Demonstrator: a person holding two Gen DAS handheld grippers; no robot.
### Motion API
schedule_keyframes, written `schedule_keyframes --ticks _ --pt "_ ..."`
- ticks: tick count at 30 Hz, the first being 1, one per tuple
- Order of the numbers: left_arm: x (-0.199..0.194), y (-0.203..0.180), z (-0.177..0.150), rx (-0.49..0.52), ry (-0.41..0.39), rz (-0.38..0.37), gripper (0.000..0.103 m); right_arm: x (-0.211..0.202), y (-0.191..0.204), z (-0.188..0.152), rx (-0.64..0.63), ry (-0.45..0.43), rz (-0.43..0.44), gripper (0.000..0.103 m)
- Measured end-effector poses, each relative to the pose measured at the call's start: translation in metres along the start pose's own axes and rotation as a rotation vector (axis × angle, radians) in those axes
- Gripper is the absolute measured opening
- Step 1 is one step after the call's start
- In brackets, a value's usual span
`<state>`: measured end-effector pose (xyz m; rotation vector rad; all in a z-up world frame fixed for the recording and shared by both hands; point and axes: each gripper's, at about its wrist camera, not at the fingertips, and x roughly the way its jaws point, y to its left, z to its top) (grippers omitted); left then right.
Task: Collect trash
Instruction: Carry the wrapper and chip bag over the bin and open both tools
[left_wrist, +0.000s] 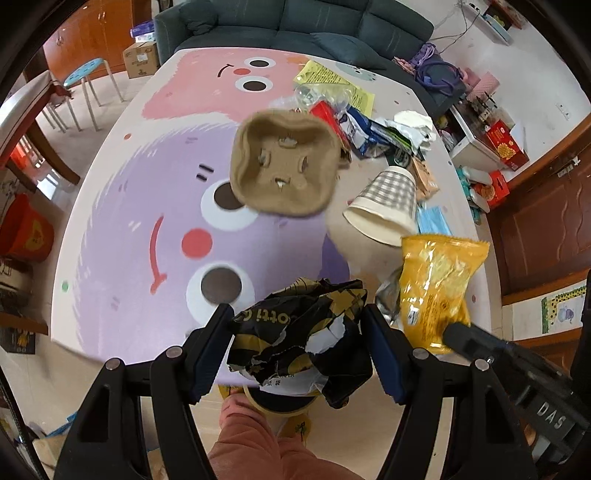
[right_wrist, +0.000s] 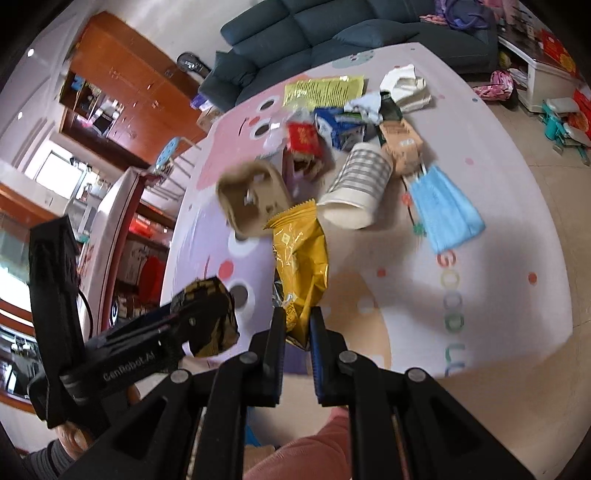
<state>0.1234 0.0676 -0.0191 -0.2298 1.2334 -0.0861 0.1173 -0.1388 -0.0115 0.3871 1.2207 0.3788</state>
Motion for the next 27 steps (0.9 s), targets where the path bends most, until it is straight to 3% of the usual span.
schedule_keyframes --ticks 15,23,27 --pt "0.009 -0.013 -0.108 -0.071 0.039 -0.010 0.069 -0.008 -0.029 -0.097 -0.068 0.112 -0.021 0.012" --pt "0.044 -0.014 -0.151 -0.066 0.098 -0.005 0.069 0.018 -0.057 -0.136 -0.003 0.183 -0.042 0.012" --pt "0.081 -0.010 -0.169 -0.052 0.103 0.015 0.070 0.048 -0.078 -0.156 0.054 0.213 -0.060 0.012"
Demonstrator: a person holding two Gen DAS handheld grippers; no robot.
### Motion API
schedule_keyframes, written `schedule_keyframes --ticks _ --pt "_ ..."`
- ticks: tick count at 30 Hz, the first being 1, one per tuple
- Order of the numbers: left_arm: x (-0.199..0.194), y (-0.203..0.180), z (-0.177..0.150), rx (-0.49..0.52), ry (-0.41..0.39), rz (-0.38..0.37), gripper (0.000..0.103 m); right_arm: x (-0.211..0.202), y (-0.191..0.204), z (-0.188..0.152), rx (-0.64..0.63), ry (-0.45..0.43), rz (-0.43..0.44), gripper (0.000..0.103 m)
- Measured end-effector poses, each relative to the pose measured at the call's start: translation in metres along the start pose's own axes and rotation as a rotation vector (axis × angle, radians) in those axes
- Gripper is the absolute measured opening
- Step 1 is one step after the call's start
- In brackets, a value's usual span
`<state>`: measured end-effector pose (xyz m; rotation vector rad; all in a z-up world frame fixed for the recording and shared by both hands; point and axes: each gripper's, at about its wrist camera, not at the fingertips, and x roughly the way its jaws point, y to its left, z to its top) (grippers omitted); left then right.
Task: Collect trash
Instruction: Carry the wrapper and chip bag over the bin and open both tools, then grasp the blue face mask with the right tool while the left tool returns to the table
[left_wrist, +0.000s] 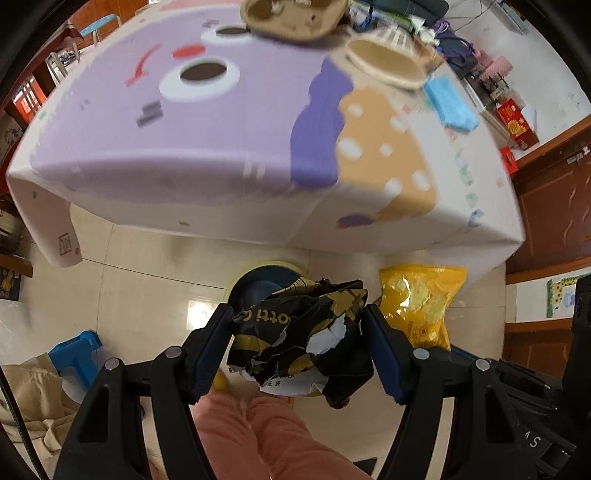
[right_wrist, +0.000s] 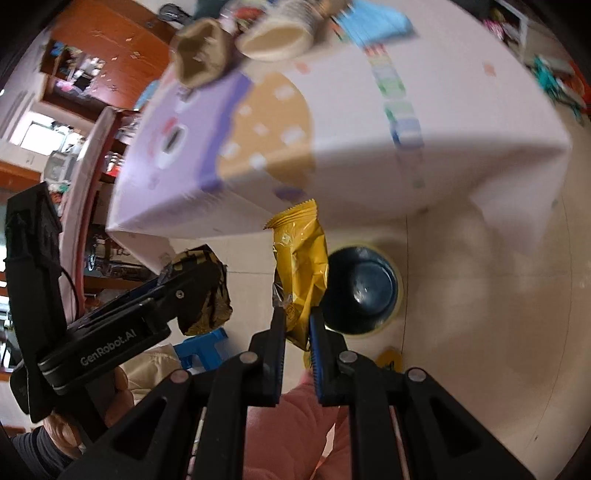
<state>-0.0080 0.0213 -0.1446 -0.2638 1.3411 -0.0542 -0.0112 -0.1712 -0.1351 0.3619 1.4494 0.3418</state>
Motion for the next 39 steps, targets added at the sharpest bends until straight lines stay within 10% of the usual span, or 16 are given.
schedule_keyframes --ticks 16,20,39 --pt "0.236 0.046 -0.032 0.019 0.098 0.019 0.082 0.241 -0.110 -0.026 0.223 0.041 -0.011 0.017" --pt "0.261 0.049 -0.034 0.034 0.106 0.024 0.100 0.267 -0.129 -0.034 0.263 0.013 0.007 0.042" --pt "0.169 0.017 -0.067 0.252 0.052 0.170 0.099 0.162 -0.099 -0.070 0.242 -0.198 -0.111 0.046"
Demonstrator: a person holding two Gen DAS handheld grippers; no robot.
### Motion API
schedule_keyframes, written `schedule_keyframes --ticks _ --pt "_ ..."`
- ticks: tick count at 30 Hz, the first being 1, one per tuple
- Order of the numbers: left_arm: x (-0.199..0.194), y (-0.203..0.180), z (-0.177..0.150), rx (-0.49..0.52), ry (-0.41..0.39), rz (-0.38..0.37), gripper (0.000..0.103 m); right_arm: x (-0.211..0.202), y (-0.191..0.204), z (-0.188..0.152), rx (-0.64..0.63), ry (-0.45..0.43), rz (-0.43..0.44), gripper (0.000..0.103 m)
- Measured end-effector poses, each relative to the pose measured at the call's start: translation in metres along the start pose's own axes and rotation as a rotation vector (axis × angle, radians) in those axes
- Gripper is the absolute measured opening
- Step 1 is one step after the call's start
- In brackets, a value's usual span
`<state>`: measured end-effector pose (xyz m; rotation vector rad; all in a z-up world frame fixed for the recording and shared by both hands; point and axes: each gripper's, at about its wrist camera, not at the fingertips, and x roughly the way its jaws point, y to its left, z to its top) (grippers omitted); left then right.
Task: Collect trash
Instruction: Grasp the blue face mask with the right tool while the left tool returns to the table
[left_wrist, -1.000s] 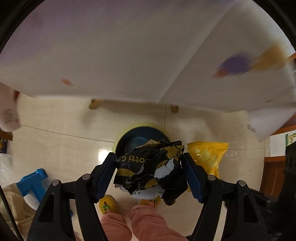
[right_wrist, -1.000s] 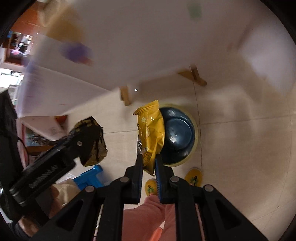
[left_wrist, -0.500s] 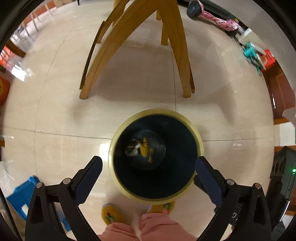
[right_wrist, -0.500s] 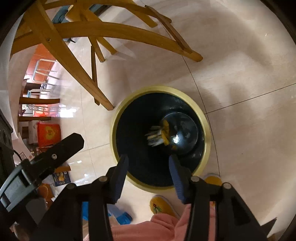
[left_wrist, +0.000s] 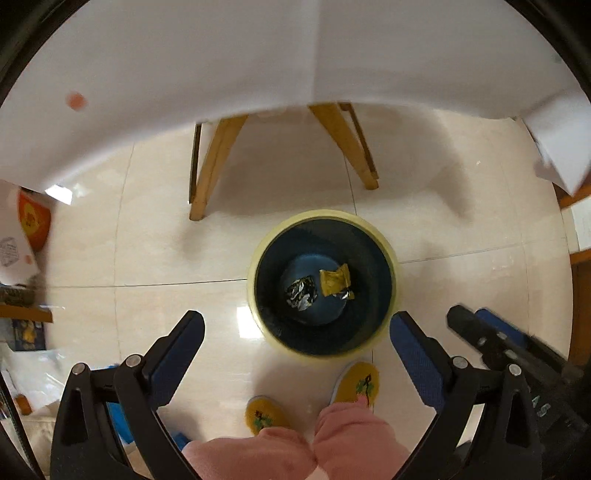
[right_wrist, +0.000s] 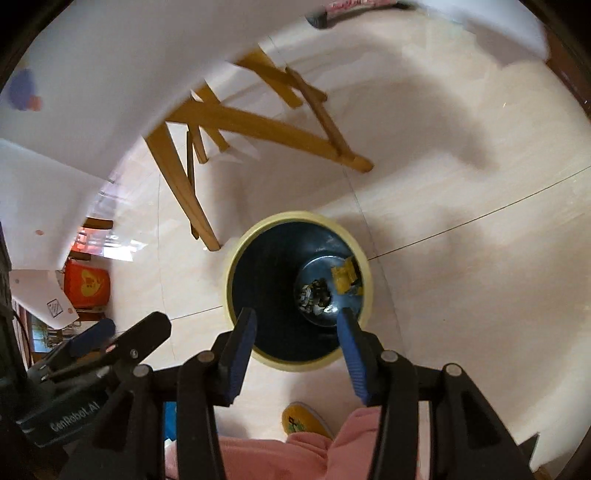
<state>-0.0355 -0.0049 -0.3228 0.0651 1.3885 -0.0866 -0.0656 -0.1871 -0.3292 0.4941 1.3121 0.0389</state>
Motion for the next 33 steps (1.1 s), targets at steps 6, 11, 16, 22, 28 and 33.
schedule_keyframes --ticks 6,11,16,22,28,33 --pt "-0.080 -0.003 0.004 0.062 -0.038 -0.011 0.099 -0.080 0.015 -0.002 0.007 -0.074 -0.015 0.046" --pt "-0.156 0.006 0.014 0.081 -0.093 -0.012 0.099 -0.156 0.038 -0.001 0.018 -0.139 0.009 0.046" --pt "-0.226 0.018 0.028 0.083 -0.169 -0.022 0.099 -0.225 0.073 0.000 -0.047 -0.207 0.014 0.046" --pt "-0.291 0.030 0.043 0.078 -0.280 -0.028 0.099 -0.280 0.116 0.007 -0.101 -0.288 0.017 0.046" --pt "-0.330 0.032 0.057 0.103 -0.380 -0.045 0.099 -0.313 0.141 0.023 -0.120 -0.359 0.026 0.046" --pt "-0.359 0.033 0.070 0.131 -0.445 -0.054 0.099 -0.326 0.152 0.037 -0.110 -0.400 0.012 0.046"
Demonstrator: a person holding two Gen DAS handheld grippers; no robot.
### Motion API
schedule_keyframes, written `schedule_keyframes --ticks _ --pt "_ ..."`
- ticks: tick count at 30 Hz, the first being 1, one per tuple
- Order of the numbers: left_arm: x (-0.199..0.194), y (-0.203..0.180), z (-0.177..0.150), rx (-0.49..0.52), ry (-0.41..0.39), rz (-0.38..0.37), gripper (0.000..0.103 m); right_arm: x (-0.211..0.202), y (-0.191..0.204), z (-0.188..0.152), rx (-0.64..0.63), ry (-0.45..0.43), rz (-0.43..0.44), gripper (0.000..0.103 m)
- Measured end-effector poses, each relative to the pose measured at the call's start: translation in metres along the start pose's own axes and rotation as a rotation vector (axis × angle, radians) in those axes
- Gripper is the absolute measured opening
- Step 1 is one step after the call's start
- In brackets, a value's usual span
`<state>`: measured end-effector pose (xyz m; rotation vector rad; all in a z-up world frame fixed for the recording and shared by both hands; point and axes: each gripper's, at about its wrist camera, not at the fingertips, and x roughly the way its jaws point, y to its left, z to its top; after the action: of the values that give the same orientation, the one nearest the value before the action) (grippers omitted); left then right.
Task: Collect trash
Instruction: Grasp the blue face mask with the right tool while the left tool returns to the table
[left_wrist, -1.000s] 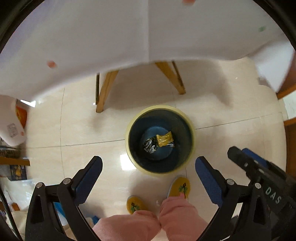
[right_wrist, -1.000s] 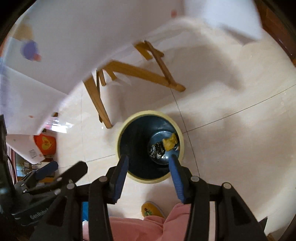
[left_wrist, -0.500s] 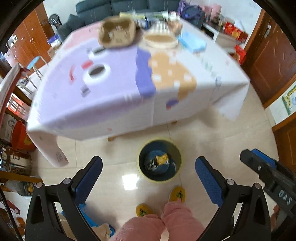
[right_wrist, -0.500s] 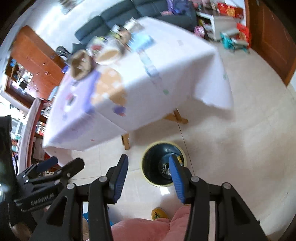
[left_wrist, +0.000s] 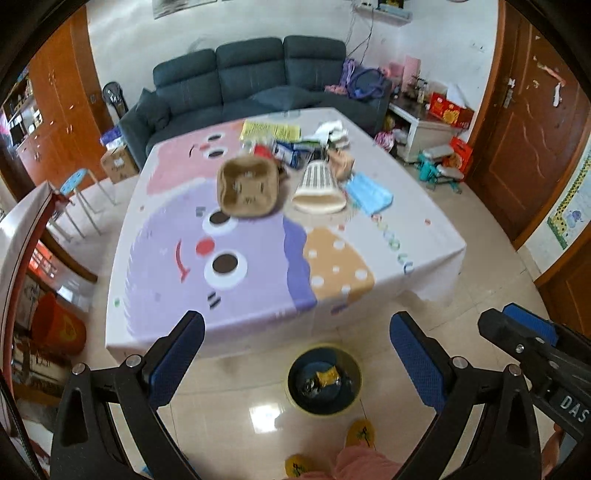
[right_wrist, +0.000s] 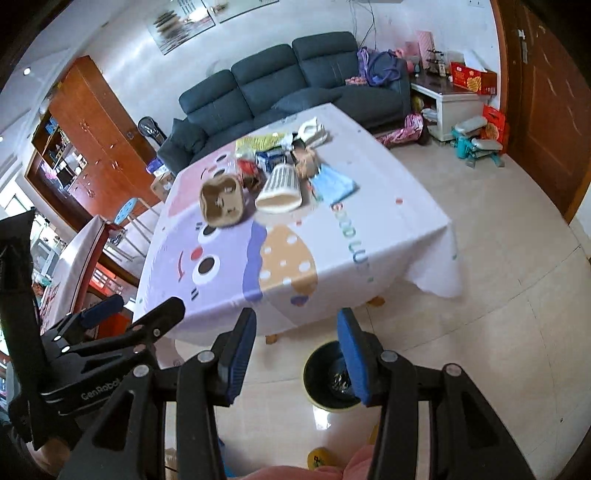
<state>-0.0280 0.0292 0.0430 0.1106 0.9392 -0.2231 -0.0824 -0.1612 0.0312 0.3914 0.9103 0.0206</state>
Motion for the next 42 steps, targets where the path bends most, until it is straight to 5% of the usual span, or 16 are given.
schedule_keyframes --ticks 16,23,30,34,38,41,42 --pt "0.035 -0.010 0.055 0.015 0.009 -0.035 0.099 0.031 -0.039 0.064 0.044 0.036 0.006 0.046" --pt "0.086 -0.019 0.093 -0.073 0.077 -0.012 0.099 0.092 -0.069 0.134 -0.029 0.116 0.077 0.046" --pt "0.172 -0.034 0.143 -0.130 0.229 -0.013 0.099 0.185 -0.088 0.190 -0.134 0.277 0.120 0.046" --pt "0.214 -0.036 0.161 -0.168 0.274 0.012 0.099 0.242 -0.092 0.202 -0.187 0.363 0.139 0.046" --pt "0.245 -0.034 0.173 -0.189 0.315 0.049 0.081 0.284 -0.084 0.202 -0.262 0.429 0.142 0.046" --pt "0.261 -0.031 0.180 -0.186 0.337 0.054 0.081 0.289 -0.072 0.202 -0.348 0.395 0.168 0.043" --pt "0.266 -0.031 0.183 -0.180 0.345 0.059 0.081 0.290 -0.068 0.200 -0.386 0.379 0.163 0.034"
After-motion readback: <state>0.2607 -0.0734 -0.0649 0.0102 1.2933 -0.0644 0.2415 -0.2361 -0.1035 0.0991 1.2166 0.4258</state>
